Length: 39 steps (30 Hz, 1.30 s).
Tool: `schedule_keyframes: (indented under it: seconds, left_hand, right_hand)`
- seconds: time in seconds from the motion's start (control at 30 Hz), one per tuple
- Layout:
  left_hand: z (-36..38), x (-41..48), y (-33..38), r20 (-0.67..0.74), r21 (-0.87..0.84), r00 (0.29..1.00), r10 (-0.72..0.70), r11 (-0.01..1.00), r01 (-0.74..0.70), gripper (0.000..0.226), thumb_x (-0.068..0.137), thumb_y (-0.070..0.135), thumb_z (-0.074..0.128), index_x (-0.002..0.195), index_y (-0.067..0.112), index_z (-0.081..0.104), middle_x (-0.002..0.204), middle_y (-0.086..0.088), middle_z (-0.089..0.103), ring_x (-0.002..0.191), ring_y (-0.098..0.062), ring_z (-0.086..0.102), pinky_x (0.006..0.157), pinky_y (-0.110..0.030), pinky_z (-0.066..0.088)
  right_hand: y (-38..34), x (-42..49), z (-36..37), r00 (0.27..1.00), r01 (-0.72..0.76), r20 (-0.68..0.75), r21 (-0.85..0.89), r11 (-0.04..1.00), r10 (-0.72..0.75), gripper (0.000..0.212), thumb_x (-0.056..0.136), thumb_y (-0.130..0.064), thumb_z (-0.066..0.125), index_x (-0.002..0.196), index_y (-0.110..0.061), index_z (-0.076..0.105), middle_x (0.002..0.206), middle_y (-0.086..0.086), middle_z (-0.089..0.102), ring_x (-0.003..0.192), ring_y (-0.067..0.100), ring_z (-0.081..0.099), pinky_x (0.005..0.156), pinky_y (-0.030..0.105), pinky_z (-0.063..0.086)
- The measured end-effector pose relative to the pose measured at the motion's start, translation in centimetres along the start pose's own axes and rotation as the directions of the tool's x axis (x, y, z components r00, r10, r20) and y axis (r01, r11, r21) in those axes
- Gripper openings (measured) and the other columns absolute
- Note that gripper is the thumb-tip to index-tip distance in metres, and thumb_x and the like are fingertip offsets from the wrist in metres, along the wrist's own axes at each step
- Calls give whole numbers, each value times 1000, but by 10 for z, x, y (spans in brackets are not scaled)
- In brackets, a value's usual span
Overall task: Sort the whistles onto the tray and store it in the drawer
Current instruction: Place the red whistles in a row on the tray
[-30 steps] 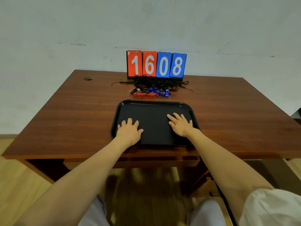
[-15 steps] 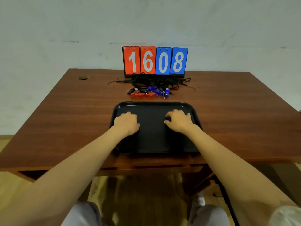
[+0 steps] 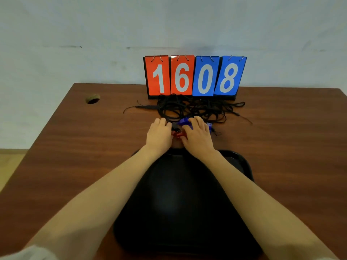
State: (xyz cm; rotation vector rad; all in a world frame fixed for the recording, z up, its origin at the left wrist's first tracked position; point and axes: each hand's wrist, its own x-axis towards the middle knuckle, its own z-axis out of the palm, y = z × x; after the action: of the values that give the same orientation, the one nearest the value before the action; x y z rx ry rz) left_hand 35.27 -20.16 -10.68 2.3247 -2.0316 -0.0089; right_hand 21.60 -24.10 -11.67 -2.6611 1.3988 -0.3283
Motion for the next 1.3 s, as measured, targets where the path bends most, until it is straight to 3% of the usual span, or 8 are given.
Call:
schedule_keyframes:
  seconds: [0.17, 0.33, 0.5, 0.63, 0.8, 0.9, 1.07, 1.3]
  left_hand:
    - [3, 4, 6, 7, 23, 1000, -30, 999, 30, 28, 92, 12, 50, 120, 7, 51, 124, -12, 46, 116, -29, 39, 91, -34, 36]
    - [-8, -10, 13, -64, -82, 994, -85, 993, 80, 29, 93, 20, 49, 121, 11, 48, 122, -8, 54, 114, -29, 46, 93, -35, 34]
    - [-28, -63, 10, -185, -343, 958, -219, 928, 145, 31, 91, 34, 54, 114, 12, 51, 105, -4, 59, 91, -25, 60, 67, -28, 37]
    - [-20, -107, -1, -135, -361, 952, -275, 908, 211, 27, 88, 40, 57, 97, 15, 51, 93, -1, 60, 86, -22, 59, 69, -30, 43]
    - [-6, -129, -12, -19, -361, 947, -320, 886, 292, 37, 85, 46, 61, 101, 13, 54, 101, -4, 62, 97, -25, 58, 79, -36, 48]
    - [-2, -135, -14, 34, -397, 956, -292, 874, 281, 51, 84, 45, 63, 121, 13, 49, 119, -7, 54, 111, -26, 52, 89, -37, 48]
    - [7, -158, -12, 17, -282, 993, -116, 952, 117, 50, 95, 22, 50, 142, 18, 37, 141, -7, 40, 127, -27, 39, 98, -37, 42]
    - [5, -170, -21, 2, -125, 989, -148, 981, 148, 44, 100, 20, 36, 144, 18, 33, 132, -12, 47, 119, -30, 42, 95, -37, 37]
  right_hand:
    - [1, -2, 1, 1000, -10, 20, -6, 1000, 10, 36, 92, -17, 53, 127, -12, 53, 147, 11, 34, 144, 30, 15, 117, 42, 14]
    - [-2, -17, -14, 998, -37, -54, 100, 994, 42, 36, 90, -11, 53, 126, -11, 54, 140, 12, 42, 137, 30, 29, 108, 42, 32]
    - [-11, -40, -22, 990, 9, -139, 295, 955, 34, 35, 92, -9, 53, 127, -14, 52, 140, 9, 40, 125, 27, 42, 95, 35, 47]
    - [-25, -70, -18, 987, 50, -160, 414, 909, 19, 31, 95, -11, 50, 125, -12, 52, 138, 6, 38, 109, 20, 57, 84, 24, 48]
    - [-46, -111, -5, 1000, 31, -10, 376, 926, -29, 37, 94, -10, 50, 130, -16, 48, 142, -1, 34, 117, 15, 52, 96, 25, 46]
    - [-53, -125, 2, 996, -26, 89, 340, 940, -4, 39, 93, -8, 50, 131, -18, 48, 143, 1, 33, 127, 17, 44, 104, 29, 42]
    - [-54, -132, 1, 983, -166, 143, 454, 875, 113, 39, 95, -5, 44, 130, -21, 53, 132, 3, 42, 120, 15, 46, 94, 18, 35]
    - [-55, -128, -6, 953, -217, 292, 448, 868, 87, 48, 90, -30, 57, 137, -24, 46, 137, 2, 37, 130, 19, 35, 106, 30, 33]
